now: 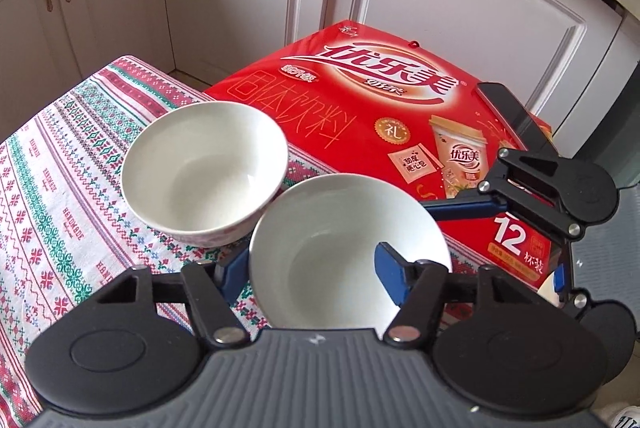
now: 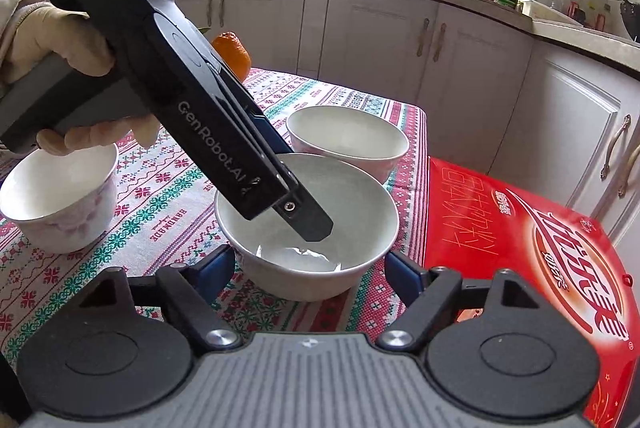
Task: Organize plates and bowls
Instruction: 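Lift the white bowl by its rim with the left tool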
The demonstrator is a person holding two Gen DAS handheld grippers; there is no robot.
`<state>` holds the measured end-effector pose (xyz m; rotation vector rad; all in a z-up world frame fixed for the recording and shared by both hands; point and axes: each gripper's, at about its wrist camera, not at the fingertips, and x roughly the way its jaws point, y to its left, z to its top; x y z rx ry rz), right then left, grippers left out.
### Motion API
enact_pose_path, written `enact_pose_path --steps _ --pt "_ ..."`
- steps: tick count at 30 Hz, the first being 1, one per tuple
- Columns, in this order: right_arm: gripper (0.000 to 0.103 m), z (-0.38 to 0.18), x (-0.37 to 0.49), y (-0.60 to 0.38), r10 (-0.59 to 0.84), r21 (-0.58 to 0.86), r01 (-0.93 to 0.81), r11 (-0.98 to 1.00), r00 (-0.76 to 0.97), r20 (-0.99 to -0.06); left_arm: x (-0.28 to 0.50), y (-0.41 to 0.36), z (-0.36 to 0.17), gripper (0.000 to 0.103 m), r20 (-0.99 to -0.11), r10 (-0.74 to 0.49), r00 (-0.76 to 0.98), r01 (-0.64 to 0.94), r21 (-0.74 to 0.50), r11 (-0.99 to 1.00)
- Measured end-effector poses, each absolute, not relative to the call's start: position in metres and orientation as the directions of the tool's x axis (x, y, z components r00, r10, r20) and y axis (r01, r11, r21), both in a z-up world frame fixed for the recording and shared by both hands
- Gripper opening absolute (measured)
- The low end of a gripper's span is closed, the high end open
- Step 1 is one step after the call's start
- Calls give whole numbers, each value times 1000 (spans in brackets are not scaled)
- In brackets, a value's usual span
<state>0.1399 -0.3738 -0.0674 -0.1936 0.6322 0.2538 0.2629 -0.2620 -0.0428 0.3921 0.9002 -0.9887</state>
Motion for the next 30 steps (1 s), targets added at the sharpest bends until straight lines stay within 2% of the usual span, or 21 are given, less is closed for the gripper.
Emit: enact_pose_path --steps 9,30 --pt "82 -69 141 -373 178 -110 -308 945 766 -618 267 -264 -44 63 -804 -548 230 851 -107 513" --pt "81 -58 136 -376 219 -53 -317 947 757 -615 262 -256 -39 62 -803 -556 216 853 -122 507"
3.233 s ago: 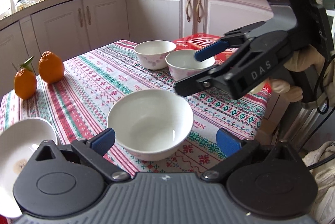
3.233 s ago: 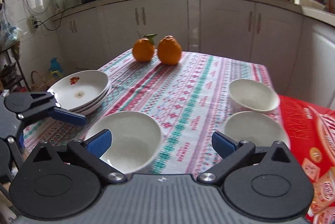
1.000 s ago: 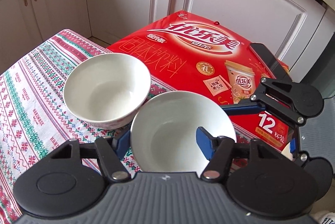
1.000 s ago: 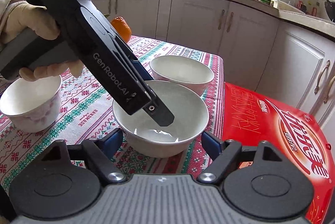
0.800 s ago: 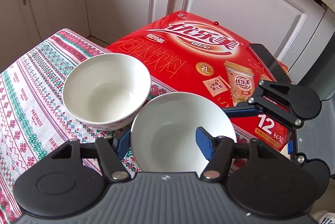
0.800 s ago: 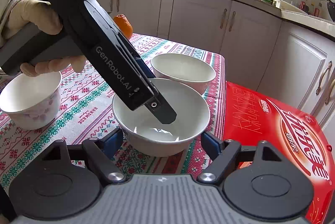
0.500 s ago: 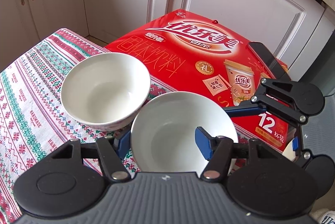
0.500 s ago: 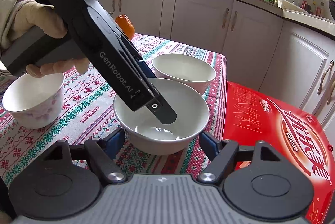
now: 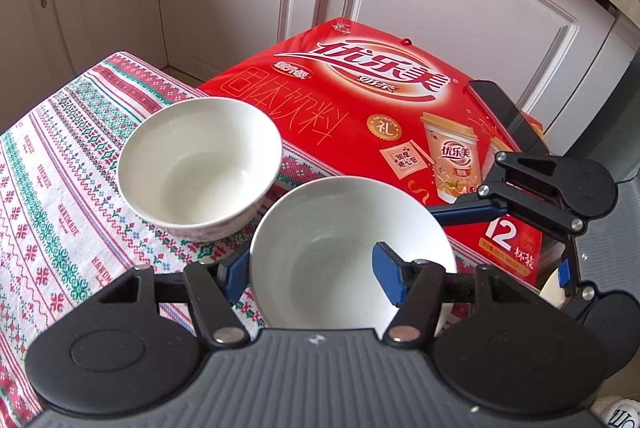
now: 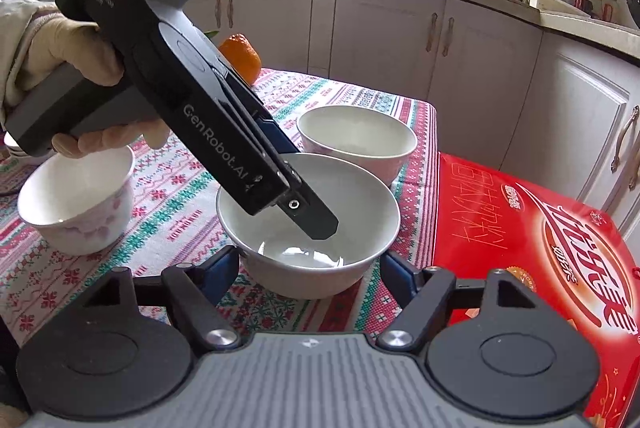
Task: Organize plates and bowls
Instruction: 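Lift the white bowl by its rim with the left tool, then carry the bowl with the left tool and lower it into the other white bowl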
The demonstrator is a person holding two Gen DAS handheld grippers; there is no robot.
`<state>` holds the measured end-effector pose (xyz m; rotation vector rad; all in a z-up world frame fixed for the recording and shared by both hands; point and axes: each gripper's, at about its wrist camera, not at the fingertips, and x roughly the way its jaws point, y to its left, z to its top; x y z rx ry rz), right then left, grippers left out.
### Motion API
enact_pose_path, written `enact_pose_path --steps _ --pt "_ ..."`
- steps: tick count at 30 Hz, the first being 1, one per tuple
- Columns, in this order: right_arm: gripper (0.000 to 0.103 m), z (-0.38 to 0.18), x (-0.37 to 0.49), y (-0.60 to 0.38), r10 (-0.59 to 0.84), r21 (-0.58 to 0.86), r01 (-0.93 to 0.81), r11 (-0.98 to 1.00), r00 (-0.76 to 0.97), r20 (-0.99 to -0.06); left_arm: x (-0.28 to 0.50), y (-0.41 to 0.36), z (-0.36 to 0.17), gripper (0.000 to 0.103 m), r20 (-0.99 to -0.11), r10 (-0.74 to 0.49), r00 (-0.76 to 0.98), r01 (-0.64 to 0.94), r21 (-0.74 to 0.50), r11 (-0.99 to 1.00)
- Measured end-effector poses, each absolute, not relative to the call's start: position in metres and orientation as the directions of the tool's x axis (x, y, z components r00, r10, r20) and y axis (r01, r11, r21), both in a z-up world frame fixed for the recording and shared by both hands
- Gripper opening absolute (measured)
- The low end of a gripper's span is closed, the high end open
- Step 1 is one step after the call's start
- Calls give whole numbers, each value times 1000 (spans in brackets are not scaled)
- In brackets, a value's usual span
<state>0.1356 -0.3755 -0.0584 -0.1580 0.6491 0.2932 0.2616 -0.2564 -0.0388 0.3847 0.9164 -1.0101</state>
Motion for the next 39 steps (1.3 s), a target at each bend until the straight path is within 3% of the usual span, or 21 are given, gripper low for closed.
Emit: enact_pose_path --steps 22,39 --pt "81 -7 94 -329 288 -87 -412 907 758 -585 203 -191 14 62 -753 -576 317 827 -78 557" --pt "81 4 95 -273 393 -71 -526 848 712 -582 187 -118 25 62 -730 -550 406 753 -74 654"
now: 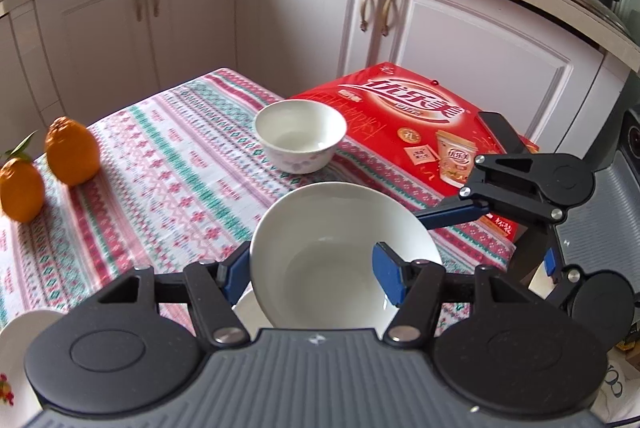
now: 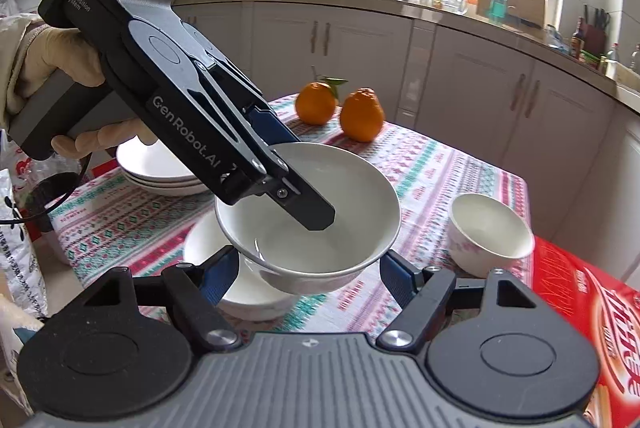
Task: Organize plates and bowls
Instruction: 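Carry the bowl with the left tool and lower it into the other white bowl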
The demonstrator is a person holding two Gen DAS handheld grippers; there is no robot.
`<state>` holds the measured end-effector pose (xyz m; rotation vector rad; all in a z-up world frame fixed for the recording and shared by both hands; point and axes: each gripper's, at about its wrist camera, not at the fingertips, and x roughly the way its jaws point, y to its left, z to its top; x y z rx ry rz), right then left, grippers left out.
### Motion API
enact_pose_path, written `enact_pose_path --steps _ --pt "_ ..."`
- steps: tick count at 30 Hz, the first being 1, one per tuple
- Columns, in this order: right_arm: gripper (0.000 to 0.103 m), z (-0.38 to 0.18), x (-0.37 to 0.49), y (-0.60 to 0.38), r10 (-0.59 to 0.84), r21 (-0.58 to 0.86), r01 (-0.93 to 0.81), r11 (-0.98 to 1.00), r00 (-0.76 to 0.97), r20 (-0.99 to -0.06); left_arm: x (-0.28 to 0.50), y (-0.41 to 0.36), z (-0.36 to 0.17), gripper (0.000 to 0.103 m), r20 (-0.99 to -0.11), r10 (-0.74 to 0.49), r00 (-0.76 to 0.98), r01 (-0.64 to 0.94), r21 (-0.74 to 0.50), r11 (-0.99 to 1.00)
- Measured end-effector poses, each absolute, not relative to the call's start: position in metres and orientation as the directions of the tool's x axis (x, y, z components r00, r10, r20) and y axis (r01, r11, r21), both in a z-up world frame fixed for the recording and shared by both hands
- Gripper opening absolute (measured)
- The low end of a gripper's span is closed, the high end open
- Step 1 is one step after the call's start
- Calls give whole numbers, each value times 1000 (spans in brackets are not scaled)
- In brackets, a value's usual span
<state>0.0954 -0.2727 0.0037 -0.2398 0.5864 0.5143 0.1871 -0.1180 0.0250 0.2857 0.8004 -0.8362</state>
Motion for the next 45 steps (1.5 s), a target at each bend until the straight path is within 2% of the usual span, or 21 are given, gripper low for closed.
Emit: enact_pose_path --steps 23,45 --pt "81 -19 105 -244 431 -10 -569 822 634 -642 188 -87 -7 62 -750 -532 393 708 -122 695" --pt "81 -25 108 -245 435 8 -570 822 619 -654 189 -86 -16 63 -747 -535 396 710 -121 694"
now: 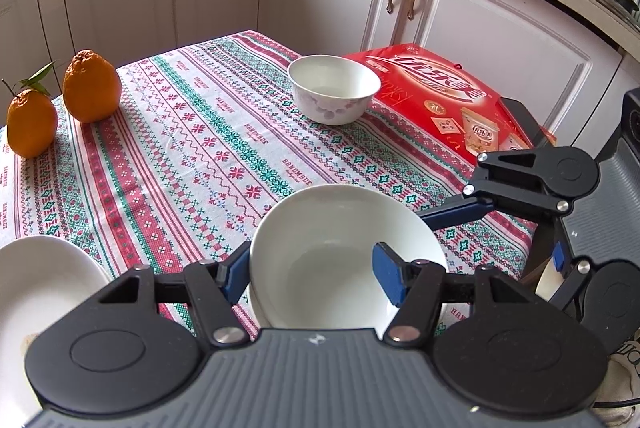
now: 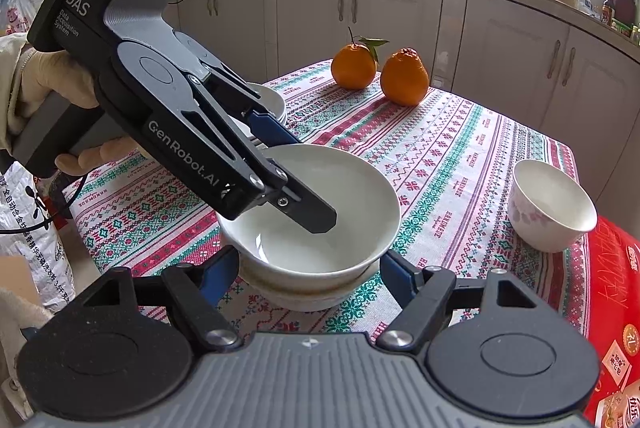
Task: Organize plates and bowls
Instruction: 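Carry the bowl with the left tool and lower it into the other white bowl, then open the left tool and withdraw it from the nested bowls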
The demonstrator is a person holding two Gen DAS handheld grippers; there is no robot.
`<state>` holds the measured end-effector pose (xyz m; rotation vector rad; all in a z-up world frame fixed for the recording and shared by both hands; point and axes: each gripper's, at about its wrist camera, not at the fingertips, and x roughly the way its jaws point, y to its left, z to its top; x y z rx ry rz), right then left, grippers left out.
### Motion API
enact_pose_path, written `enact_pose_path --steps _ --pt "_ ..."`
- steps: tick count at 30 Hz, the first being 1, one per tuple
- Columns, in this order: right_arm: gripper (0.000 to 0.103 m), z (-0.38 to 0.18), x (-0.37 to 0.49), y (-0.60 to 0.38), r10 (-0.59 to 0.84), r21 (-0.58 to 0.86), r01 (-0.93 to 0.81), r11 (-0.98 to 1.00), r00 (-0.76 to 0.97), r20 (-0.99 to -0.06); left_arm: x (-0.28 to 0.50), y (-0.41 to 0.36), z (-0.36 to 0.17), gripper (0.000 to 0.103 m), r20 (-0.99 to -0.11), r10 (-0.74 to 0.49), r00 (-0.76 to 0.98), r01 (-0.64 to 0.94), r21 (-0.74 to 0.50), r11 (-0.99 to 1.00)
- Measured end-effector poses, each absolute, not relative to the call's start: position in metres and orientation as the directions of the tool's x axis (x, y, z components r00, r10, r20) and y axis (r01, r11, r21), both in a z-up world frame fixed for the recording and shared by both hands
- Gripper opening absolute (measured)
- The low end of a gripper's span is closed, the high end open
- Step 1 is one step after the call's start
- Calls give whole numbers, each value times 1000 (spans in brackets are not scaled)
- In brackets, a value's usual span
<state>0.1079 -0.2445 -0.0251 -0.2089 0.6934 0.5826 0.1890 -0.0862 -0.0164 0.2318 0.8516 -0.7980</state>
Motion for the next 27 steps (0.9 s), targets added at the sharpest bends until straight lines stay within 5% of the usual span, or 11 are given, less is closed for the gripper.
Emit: enact_pose_path --steps 8,15,27 --pt "86 -24 105 -245 443 8 -574 819 623 -645 192 -82 -13 67 -733 -539 415 705 -115 699" --pt "102 -17 99 -250 450 12 -562 827 649 -614 187 -80 -5 85 -719 -539 439 710 -91 699" --pt "103 -12 89 -271 423 36 -497 867 694 -582 187 -98 13 93 -692 -550 467 742 -31 669"
